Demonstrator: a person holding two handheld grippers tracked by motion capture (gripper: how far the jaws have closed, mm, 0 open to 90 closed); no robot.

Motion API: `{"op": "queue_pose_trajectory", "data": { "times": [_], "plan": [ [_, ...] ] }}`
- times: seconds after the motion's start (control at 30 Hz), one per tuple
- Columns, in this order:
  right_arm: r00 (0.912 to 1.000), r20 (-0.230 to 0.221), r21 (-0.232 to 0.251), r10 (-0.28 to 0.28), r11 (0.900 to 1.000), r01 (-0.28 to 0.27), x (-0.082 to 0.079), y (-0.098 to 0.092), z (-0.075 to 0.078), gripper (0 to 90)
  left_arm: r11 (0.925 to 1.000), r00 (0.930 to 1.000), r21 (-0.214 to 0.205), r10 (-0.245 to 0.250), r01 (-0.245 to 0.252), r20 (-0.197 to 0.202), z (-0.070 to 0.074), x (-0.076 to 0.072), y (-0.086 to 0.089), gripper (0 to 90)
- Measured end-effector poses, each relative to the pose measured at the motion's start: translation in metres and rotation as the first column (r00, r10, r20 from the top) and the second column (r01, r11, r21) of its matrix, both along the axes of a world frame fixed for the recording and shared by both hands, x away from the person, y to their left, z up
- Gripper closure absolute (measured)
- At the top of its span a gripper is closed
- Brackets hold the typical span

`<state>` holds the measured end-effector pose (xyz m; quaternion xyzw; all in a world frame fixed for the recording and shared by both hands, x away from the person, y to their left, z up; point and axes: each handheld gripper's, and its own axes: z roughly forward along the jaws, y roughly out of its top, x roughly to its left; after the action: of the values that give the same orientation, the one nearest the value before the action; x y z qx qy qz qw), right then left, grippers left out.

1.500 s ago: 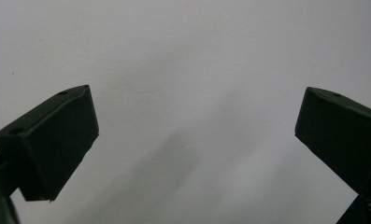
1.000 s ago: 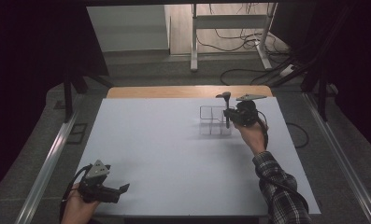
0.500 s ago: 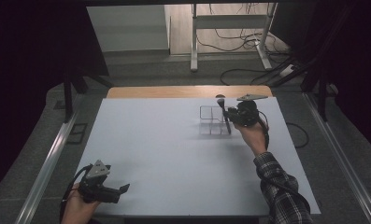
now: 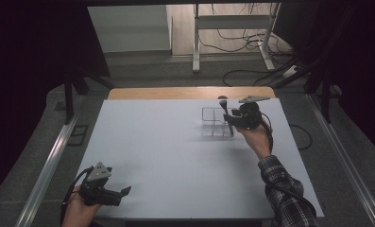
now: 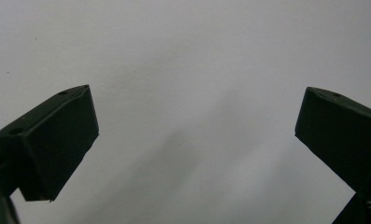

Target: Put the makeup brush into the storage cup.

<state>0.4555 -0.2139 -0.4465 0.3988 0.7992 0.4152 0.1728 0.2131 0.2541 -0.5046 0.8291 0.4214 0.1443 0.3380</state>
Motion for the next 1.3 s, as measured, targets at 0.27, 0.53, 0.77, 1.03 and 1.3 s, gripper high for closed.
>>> {"op": "queue_pose_trajectory", "data": {
  "times": [0.27,0.53,0.77,1.03,1.3],
  "plan": [
    [1.0,-0.005,-0.01,0.007,0.9999,-0.007,-0.003,-0.001,0.002,47.1,1.0,1.0,0.001,-0.001,0.001,0.0,0.0,0.0,0.0,0.0],
    [0.9999,-0.006,-0.014,0.013,0.9998,-0.013,-0.006,-0.001,0.005,42.7,1.0,1.0,0.002,-0.002,0.002,0.0,0.0,0.0,0.0,0.0],
    [0.9994,-0.017,-0.028,0.029,0.9992,-0.029,-0.01,-0.002,0.006,38.5,1.0,1.0,0.002,-0.003,0.003,0.0,0.0,0.0,0.0,0.0],
    [0.9988,-0.022,-0.038,0.044,0.9983,-0.045,-0.016,0.0,0.007,34.7,1.0,1.0,-0.001,0.0,0.0,0.001,0.0,-0.001,0.0,0.0],
    [0.9982,-0.031,-0.042,0.051,0.9978,-0.052,-0.022,0.001,0.008,29.7,1.0,1.0,-0.009,0.001,-0.001,-0.002,0.001,-0.001,0.001,0.0]
  ]
}}
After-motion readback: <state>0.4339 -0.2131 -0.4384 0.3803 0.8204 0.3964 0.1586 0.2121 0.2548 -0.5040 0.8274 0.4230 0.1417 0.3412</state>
